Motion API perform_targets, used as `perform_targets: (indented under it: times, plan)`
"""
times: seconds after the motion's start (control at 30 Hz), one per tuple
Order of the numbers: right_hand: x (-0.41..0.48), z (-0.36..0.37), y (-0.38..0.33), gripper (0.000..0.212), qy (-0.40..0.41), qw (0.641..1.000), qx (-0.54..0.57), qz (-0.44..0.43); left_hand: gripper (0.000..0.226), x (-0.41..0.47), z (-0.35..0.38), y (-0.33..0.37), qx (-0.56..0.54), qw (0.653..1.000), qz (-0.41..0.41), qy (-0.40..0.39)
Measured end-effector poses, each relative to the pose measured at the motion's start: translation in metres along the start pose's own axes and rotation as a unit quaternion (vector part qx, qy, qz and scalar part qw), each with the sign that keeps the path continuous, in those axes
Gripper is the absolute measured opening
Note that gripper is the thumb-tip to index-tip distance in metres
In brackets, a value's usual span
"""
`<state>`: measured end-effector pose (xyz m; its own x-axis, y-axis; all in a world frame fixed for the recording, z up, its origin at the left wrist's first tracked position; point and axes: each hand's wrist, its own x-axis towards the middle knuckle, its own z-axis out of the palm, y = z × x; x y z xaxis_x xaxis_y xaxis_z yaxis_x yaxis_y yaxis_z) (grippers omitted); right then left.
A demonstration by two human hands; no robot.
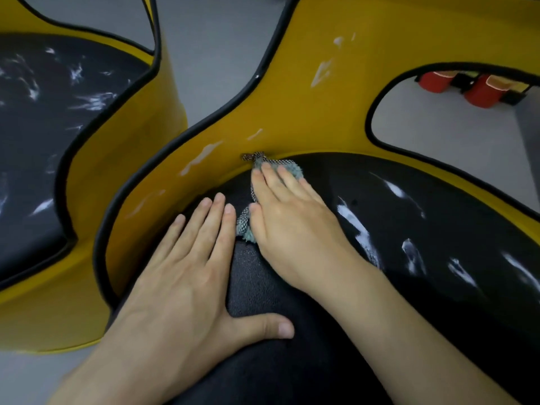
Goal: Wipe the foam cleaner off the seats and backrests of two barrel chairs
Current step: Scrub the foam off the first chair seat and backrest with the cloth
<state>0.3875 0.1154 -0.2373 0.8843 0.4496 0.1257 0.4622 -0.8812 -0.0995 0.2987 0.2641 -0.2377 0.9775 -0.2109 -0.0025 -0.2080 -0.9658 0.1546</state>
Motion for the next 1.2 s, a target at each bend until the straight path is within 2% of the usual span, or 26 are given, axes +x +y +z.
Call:
perform_targets:
  times: [0.3,0.47,0.63,0.83,0.97,1.2]
  plan:
    - [-0.111,-0.009,0.004,0.062,0.039,0.999,0.013,-0.03,0.145,0.001,0.0,-0.003,-0.021,1.0,0.006,-0.006]
    - [-0.067,-0.005,0.001,0.058,0.014,0.999,0.0,-0.041,0.136,0.001,0.001,-0.006,-0.035,0.999,0.007,0.002]
    - [-0.01,-0.005,-0.002,0.068,-0.032,0.998,0.011,-0.051,0.132,0.002,0.001,-0.006,-0.033,0.999,0.006,0.007]
    - [-0.077,-0.012,0.0,0.06,-0.003,0.999,0.029,-0.021,0.134,0.001,0.0,-0.006,-0.029,1.0,0.005,-0.011]
    - [-0.102,-0.013,0.003,0.064,0.018,1.0,0.021,-0.009,0.135,0.002,0.001,-0.006,-0.031,0.999,0.009,-0.003]
    - [-0.006,-0.011,0.013,0.072,-0.057,0.997,-0.013,0.053,0.135,0.002,0.001,-0.004,-0.012,1.0,0.01,-0.005]
